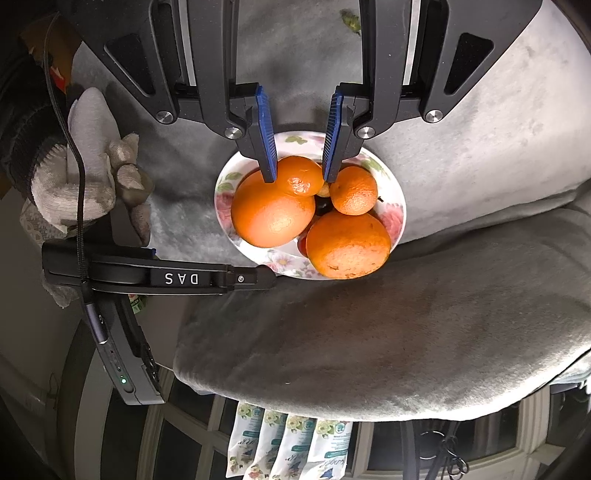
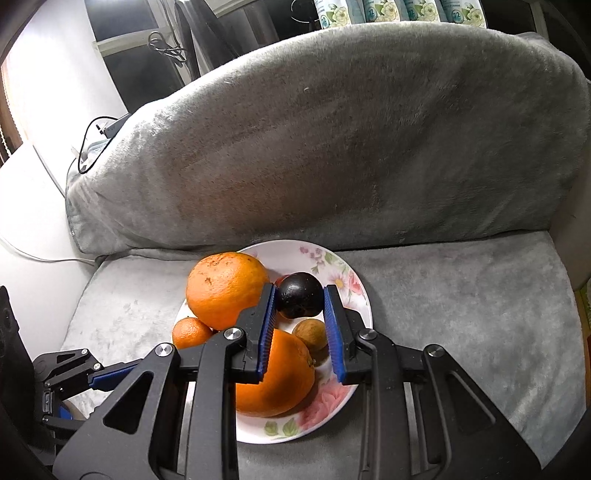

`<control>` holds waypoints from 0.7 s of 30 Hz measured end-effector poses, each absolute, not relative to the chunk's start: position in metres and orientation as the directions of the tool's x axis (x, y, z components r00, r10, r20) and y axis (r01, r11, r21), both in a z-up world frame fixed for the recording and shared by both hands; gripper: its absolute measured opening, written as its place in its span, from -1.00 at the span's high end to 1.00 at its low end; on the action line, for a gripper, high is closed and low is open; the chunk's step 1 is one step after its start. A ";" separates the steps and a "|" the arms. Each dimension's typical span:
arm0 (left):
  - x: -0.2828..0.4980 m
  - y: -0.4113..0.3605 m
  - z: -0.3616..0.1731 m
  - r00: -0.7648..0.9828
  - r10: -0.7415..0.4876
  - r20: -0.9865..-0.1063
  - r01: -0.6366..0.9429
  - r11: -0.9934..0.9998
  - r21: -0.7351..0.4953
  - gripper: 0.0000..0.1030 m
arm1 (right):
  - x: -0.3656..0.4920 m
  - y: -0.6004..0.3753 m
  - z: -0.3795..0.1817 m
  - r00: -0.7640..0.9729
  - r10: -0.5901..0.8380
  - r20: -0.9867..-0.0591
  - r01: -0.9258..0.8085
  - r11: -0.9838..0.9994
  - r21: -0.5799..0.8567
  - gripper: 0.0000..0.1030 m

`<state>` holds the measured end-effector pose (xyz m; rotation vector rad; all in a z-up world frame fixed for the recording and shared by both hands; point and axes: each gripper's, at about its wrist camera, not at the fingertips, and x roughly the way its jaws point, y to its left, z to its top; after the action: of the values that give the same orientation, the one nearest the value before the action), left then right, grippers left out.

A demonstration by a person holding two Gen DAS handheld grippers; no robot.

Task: Organize fruits
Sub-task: 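Open the right gripper releasing the plum while the left releases the tangerine into the plate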

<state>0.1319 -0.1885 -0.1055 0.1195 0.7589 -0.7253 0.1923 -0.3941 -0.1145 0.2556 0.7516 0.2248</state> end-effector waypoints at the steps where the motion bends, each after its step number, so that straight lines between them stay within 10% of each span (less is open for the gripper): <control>1: 0.132 -0.189 -0.106 0.499 -0.555 -0.666 0.638 0.755 -0.151 0.54 | 0.193 -0.393 -0.115 0.708 0.291 -0.644 -0.110 0.945 0.307 0.48; 15: 0.131 -0.192 -0.106 0.505 -0.548 -0.667 0.634 0.759 -0.144 0.53 | 0.199 -0.391 -0.119 0.697 0.287 -0.657 -0.109 0.948 0.299 0.45; 21: 0.133 -0.192 -0.107 0.509 -0.546 -0.666 0.630 0.763 -0.144 0.52 | 0.196 -0.390 -0.116 0.718 0.280 -0.637 -0.111 0.950 0.293 -0.14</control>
<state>0.1325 -0.1917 -0.1067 0.1221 0.7568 -0.7101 0.1959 -0.3897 -0.1156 0.2419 0.7402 0.2185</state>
